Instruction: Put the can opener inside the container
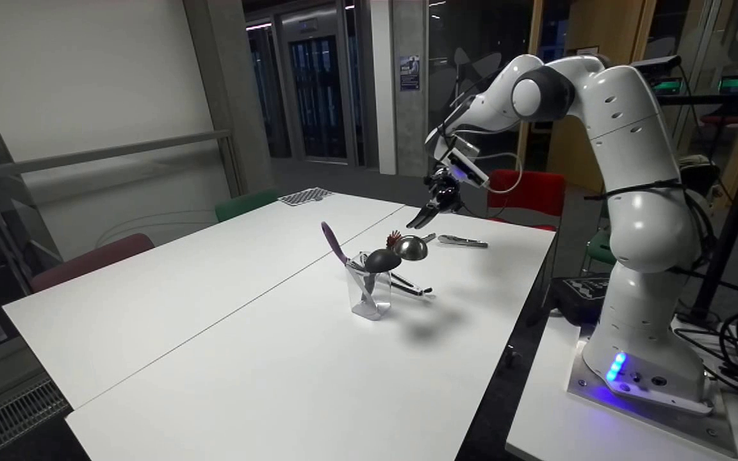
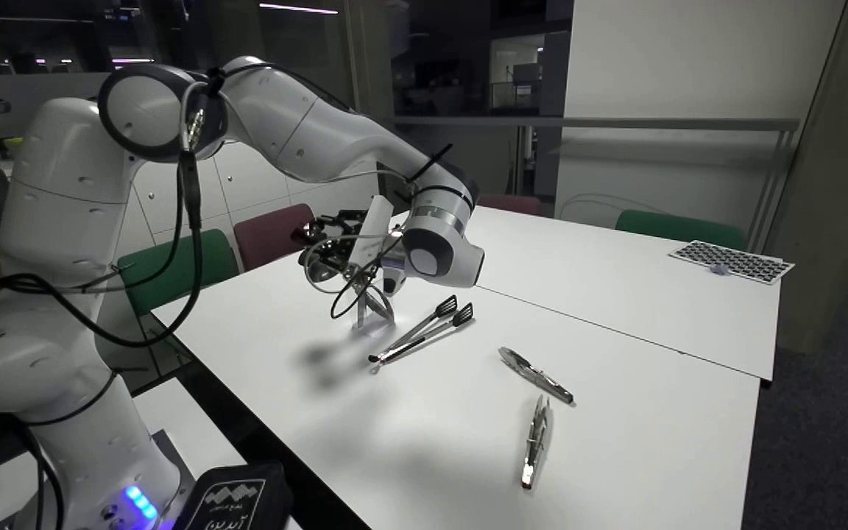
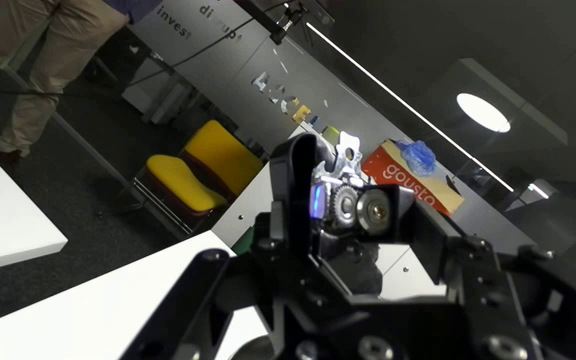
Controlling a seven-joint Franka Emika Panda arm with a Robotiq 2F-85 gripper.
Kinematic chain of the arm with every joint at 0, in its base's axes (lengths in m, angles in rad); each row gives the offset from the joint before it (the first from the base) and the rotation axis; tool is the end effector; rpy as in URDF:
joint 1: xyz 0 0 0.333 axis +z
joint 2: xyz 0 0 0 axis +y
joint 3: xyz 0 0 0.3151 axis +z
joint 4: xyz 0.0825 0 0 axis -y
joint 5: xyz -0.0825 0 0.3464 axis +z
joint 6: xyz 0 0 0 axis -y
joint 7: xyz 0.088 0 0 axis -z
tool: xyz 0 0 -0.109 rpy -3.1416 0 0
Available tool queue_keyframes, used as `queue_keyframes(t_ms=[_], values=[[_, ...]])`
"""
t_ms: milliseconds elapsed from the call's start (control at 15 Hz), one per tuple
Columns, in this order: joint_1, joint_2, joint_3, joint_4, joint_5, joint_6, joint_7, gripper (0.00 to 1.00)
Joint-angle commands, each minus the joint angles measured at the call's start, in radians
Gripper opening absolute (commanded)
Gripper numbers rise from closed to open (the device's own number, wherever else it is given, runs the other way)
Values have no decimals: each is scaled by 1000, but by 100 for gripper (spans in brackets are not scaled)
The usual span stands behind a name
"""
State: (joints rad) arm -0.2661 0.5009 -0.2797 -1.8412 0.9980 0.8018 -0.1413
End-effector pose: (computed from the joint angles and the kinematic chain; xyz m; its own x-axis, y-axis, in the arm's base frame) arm 0.4656 -0.1263 0.3340 0.5742 0.3192 -0.7539 -0.7315 -0.2134 -0.6475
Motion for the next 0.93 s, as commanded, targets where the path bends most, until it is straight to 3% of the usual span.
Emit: queue_keyframes(t_ms=[0,867], values=[[-19,21,19,70,24,-82,96,40],[79,-2,93,185,56,-77,307,40]])
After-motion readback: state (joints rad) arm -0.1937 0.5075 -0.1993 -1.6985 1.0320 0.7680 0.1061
